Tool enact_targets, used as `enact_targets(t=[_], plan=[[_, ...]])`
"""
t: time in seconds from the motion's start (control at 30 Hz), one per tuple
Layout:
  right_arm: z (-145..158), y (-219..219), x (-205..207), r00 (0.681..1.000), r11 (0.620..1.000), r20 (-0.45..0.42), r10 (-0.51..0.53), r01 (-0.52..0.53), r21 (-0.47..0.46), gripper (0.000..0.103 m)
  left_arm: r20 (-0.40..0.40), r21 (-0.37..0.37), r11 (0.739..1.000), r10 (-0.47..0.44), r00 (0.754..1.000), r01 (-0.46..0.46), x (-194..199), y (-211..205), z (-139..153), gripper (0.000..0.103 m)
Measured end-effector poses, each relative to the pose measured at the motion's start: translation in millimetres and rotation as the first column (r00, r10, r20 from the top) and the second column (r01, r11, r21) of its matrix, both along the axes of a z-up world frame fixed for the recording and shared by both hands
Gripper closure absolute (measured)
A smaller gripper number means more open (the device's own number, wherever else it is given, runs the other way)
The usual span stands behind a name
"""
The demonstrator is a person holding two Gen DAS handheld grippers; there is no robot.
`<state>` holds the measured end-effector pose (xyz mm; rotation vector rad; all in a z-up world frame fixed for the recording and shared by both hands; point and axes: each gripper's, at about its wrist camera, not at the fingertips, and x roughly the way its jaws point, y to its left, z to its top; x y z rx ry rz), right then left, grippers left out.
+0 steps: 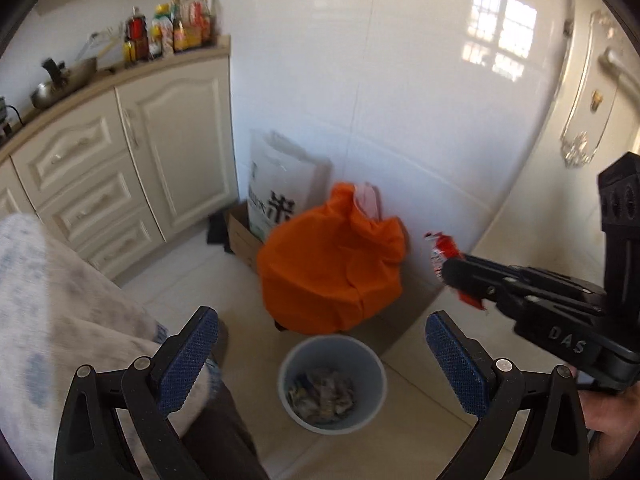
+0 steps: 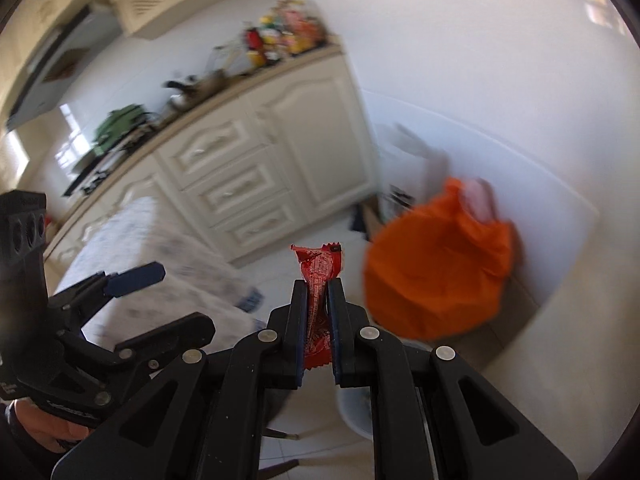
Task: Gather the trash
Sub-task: 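Carry the red wrapper to the blue bin with the right tool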
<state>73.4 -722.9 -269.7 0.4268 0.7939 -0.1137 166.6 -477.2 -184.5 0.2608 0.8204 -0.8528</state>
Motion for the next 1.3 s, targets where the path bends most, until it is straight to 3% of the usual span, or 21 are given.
enact_targets(t=[0.17,0.37,0.53,0.67,0.83,0.97,1.07,1.1,1.2,1.3], plan=[[-49.4,-35.4,-17.8,0.992,0.996,-0.091,-0.088,0.090,0.011,0.094,-0.075,0.077,0.997,-0.012,0.997,0.018,16.2,-46.5,-63.6,0.001],[-130.1,-49.7,-13.5,0.972,0.989,-0.205,-0.114,0.130,0.065,0.094,-0.186,0.211,0.977,0.056,0.981,-0.015,61.3,-98.8,-167.0,0.002],[-202.4,-50.0,-3.7,0.956,0.983,-0.277,-0.101,0.139,0.121,0.094,-0.269,0.321,0.944,0.164,0.949,-0.072,89.8,-122.8,-257.6,0.006],[-253.6,-47.6,3.1,0.940,0.974,-0.329,-0.095,0.155,0.163,0.094,-0.316,0.403,0.913,0.207,0.926,-0.067,108.2,-142.4,-326.2,0.009],[-309.4,-45.0,6.5,0.916,0.959,-0.392,-0.092,0.186,0.211,0.094,-0.358,0.506,0.861,0.263,0.896,-0.051,128.1,-164.2,-390.5,0.013],[-341.1,-43.6,8.1,0.896,0.954,-0.435,-0.086,0.200,0.223,0.094,-0.391,0.558,0.827,0.340,0.855,-0.073,140.9,-169.0,-437.9,0.017],[-360.0,-45.5,8.9,0.880,0.953,-0.466,-0.091,0.213,0.216,0.094,-0.458,0.581,0.811,0.392,0.798,-0.064,145.8,-172.1,-474.9,0.026],[-366.0,-47.0,9.2,0.875,0.950,-0.475,-0.093,0.221,0.221,0.094,-0.489,0.582,0.811,0.411,0.769,-0.063,147.2,-172.6,-488.1,0.036],[-379.6,-47.9,10.1,0.864,0.949,-0.494,-0.092,0.226,0.219,0.094,-0.535,0.602,0.797,0.450,0.715,-0.051,149.4,-168.8,-517.3,0.065],[-392.0,-45.1,12.2,0.853,0.951,-0.515,-0.080,0.221,0.218,0.094,-0.519,0.629,0.775,0.476,0.710,-0.060,152.9,-167.7,-526.1,0.084]])
